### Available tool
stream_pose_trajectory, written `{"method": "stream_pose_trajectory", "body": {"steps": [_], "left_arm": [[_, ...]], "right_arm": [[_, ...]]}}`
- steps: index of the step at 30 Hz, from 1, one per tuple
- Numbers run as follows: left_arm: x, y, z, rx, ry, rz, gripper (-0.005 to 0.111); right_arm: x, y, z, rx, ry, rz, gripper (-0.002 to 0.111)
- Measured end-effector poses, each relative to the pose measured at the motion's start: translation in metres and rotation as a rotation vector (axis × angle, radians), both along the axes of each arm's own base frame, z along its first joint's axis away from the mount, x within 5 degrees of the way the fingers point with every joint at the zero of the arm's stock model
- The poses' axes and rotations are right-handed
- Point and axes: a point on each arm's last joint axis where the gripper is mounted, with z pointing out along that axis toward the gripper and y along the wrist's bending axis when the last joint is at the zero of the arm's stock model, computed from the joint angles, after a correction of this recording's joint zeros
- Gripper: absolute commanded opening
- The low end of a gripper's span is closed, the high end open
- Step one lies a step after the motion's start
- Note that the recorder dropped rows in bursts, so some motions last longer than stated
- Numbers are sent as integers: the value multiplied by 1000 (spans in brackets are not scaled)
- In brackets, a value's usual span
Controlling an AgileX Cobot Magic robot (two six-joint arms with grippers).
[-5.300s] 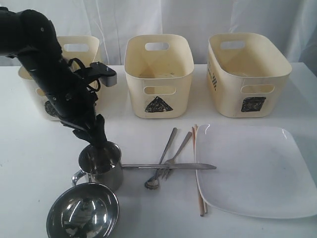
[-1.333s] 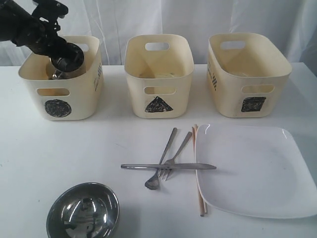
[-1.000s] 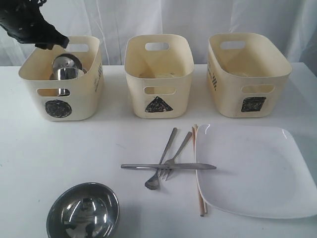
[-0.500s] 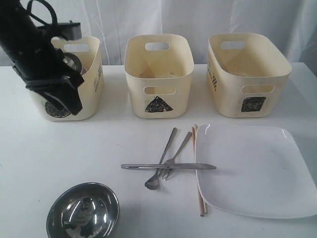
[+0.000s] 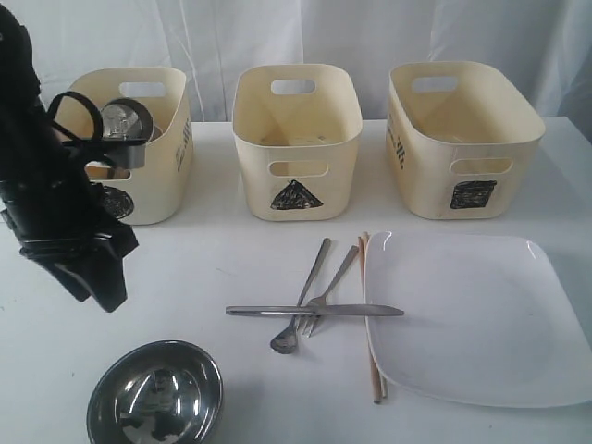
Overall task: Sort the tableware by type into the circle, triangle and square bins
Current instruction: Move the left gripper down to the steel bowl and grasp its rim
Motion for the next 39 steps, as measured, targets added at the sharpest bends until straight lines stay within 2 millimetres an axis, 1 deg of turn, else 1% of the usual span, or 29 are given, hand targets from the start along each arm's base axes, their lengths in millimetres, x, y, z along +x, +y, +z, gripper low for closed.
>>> {"method": "stream_pose_trajectory", "body": {"steps": [4, 10, 13, 18, 24, 27, 35, 37, 39], "left_arm": [[-15, 5, 4, -11, -20, 55, 50], [-31, 4, 8, -130, -91, 165, 50], [-42, 7, 4, -141, -91, 182, 50], [-53, 11, -8, -133, -81, 204, 50], [-59, 14, -25, -118, -74, 230, 50], [-59, 15, -30, -116, -83, 243, 50], [-60, 16, -35, -116, -99, 244, 50], [-59, 16, -35, -117, -104, 243, 56], [-58, 16, -35, -119, -113, 245, 66]], "right_arm": [[0, 0, 0, 0, 0, 0, 0], [0, 0, 0, 0, 0, 0, 0], [0, 0, 0, 0, 0, 0, 0], [0, 0, 0, 0, 0, 0, 0], [0, 0, 0, 0, 0, 0, 0], [0, 0, 0, 0, 0, 0, 0], [0, 0, 0, 0, 0, 0, 0], [0, 0, 0, 0, 0, 0, 0], [0, 0, 0, 0, 0, 0, 0]]}}
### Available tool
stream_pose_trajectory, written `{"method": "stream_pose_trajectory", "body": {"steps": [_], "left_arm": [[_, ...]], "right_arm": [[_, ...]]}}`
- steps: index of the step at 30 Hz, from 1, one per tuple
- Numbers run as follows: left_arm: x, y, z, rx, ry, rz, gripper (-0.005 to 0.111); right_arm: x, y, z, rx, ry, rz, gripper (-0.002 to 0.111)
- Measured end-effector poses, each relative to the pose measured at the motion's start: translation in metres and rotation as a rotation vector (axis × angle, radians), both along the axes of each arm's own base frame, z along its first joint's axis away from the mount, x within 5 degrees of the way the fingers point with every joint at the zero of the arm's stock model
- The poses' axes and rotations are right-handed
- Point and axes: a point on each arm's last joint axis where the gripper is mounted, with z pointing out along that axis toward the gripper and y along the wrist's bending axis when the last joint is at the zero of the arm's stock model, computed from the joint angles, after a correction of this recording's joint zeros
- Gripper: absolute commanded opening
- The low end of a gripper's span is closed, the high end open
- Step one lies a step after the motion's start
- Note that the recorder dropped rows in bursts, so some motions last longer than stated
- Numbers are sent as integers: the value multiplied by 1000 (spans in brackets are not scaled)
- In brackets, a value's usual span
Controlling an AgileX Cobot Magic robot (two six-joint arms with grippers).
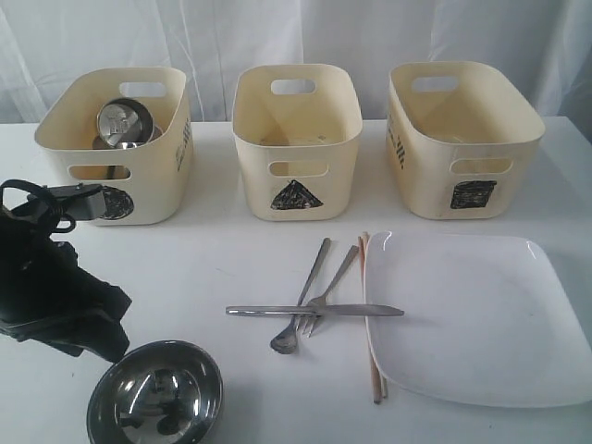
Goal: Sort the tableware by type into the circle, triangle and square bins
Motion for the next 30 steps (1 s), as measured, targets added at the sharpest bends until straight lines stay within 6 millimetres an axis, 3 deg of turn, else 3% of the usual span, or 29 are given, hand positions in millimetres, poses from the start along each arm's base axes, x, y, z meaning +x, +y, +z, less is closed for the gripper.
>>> {"method": "stream_pose_trajectory", "body": {"steps": [3, 11, 22, 30], "left_arm": [[1, 0, 0, -1, -8, -1, 73], [0, 0, -2, 1, -9, 0, 73], [-12, 6, -27, 14, 12, 39, 73], [-11, 3, -26, -21, -6, 32, 73]], "right_arm": [[0, 0, 0, 0, 0, 0, 0], [0, 0, 0, 0, 0, 0, 0], [0, 0, 0, 0, 0, 0, 0], [0, 0, 0, 0, 0, 0, 0]]}}
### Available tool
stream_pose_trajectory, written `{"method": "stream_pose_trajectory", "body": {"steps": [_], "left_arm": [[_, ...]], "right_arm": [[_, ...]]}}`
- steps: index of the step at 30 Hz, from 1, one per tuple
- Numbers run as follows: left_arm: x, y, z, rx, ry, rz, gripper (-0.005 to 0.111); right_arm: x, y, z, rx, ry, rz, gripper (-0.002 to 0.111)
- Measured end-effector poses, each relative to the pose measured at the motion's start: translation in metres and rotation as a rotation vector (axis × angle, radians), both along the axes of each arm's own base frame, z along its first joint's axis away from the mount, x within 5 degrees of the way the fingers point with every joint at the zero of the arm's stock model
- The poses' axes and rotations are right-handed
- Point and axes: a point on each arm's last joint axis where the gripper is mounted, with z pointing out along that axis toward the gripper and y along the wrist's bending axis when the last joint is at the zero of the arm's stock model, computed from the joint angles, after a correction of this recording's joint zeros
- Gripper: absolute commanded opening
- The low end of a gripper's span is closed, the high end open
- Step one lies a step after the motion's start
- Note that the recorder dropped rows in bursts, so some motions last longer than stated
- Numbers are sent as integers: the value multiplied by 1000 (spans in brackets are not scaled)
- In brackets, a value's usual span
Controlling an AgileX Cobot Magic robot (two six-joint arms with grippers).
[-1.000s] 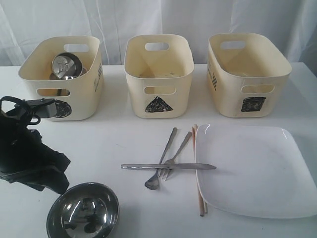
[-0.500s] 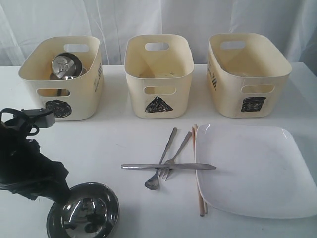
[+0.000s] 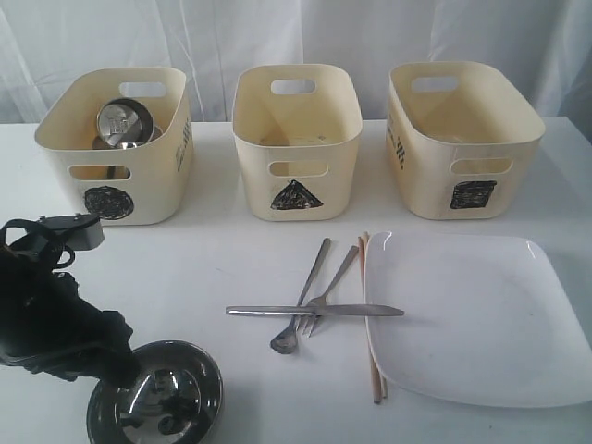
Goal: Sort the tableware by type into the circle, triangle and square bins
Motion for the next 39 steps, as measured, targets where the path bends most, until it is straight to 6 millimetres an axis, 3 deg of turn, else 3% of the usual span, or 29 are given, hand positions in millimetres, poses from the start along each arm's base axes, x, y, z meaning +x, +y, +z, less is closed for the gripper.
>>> {"method": "stream_pose_trajectory", "body": {"steps": [16, 39], "left_arm": [[1, -1, 0, -7, -18, -13, 73], [-9, 0, -17, -47, -30, -13, 73]], "right_arm": [[0, 0, 0, 0, 0, 0, 0], [0, 0, 0, 0, 0, 0, 0]]}}
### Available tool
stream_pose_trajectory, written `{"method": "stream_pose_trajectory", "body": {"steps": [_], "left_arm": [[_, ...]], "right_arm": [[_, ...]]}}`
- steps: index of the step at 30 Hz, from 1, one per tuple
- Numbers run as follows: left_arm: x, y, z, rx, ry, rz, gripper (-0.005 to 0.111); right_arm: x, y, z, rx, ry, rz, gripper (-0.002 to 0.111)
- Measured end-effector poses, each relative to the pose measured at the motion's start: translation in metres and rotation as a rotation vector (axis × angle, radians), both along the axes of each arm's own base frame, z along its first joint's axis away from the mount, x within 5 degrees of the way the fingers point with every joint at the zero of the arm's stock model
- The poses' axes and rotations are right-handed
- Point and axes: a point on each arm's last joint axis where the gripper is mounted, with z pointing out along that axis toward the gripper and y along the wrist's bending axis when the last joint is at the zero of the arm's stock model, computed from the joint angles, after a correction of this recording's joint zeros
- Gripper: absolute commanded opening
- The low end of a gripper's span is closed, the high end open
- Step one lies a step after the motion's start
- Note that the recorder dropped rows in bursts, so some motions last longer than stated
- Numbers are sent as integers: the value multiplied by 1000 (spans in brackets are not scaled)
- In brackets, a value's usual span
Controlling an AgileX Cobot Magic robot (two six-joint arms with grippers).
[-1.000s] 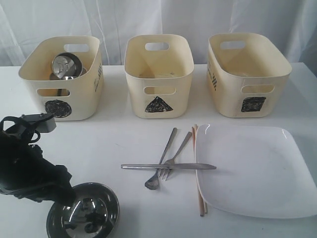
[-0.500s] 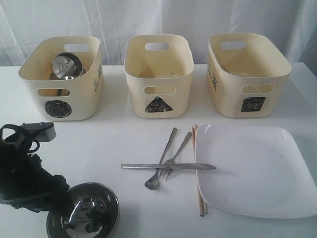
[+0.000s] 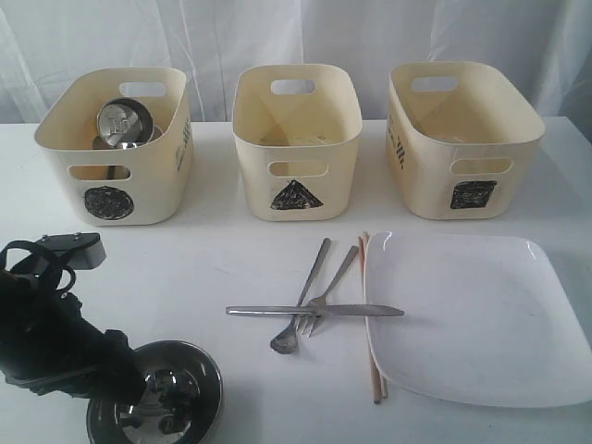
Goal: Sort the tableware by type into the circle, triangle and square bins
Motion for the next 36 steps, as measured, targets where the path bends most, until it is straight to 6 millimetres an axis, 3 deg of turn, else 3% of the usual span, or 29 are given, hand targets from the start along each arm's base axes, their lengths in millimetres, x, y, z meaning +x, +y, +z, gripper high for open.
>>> {"method": "stream_pose_trajectory", "body": {"steps": [36], "left_arm": [[-3, -2, -6, -35, -4, 0, 70]], "right_arm": [[0, 0, 0, 0, 0, 0, 0]]}}
